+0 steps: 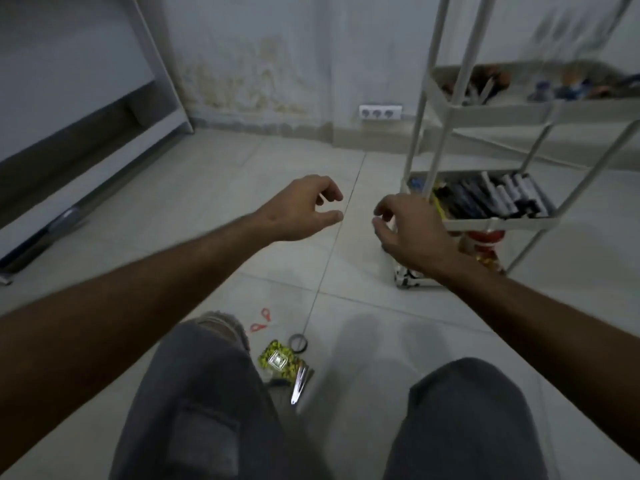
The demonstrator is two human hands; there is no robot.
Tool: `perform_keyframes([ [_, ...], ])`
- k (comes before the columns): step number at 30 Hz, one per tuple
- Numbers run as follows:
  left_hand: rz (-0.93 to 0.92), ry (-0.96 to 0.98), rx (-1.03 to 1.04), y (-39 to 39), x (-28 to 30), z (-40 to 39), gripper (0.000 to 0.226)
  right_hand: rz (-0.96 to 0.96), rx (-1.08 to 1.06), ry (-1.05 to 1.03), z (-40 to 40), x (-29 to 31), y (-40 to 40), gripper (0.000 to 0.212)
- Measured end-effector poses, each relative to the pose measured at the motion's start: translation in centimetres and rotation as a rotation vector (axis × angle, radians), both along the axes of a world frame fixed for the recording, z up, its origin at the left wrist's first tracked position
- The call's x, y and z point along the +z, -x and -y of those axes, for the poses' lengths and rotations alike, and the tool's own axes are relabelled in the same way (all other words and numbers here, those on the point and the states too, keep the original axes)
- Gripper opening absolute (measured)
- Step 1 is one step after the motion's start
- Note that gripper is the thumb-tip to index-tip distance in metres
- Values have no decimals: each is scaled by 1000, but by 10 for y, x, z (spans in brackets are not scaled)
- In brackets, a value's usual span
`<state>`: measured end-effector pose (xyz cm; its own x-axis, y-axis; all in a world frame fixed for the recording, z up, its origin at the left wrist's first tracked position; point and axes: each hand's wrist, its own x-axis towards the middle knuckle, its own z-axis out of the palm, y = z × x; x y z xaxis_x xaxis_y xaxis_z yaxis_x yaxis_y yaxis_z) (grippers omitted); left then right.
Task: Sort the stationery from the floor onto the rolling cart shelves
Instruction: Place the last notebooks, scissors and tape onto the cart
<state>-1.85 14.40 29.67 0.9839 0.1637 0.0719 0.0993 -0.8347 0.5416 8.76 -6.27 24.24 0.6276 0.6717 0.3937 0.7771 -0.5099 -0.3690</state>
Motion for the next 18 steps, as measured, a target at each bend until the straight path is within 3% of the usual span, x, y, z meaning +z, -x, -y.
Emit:
perform_keyframes([
  [5,-236,-27,-43,22,-103,-59,34,-275,300,375,-66,-101,28,23],
  [10,-407,70,-58,55,-213,-101,25,-373,666,705,-101,-202,57,30],
  [13,-454,126,-81,84,-279,-110,21,-304,805,764,-102,-265,81,41],
  [16,-501,117,-216,117,-336,-105,27,-123,859,849,-95,-315,102,59],
  [18,-484,79,-327,136,-363,-96,35,9,842,804,-88,-339,114,60],
])
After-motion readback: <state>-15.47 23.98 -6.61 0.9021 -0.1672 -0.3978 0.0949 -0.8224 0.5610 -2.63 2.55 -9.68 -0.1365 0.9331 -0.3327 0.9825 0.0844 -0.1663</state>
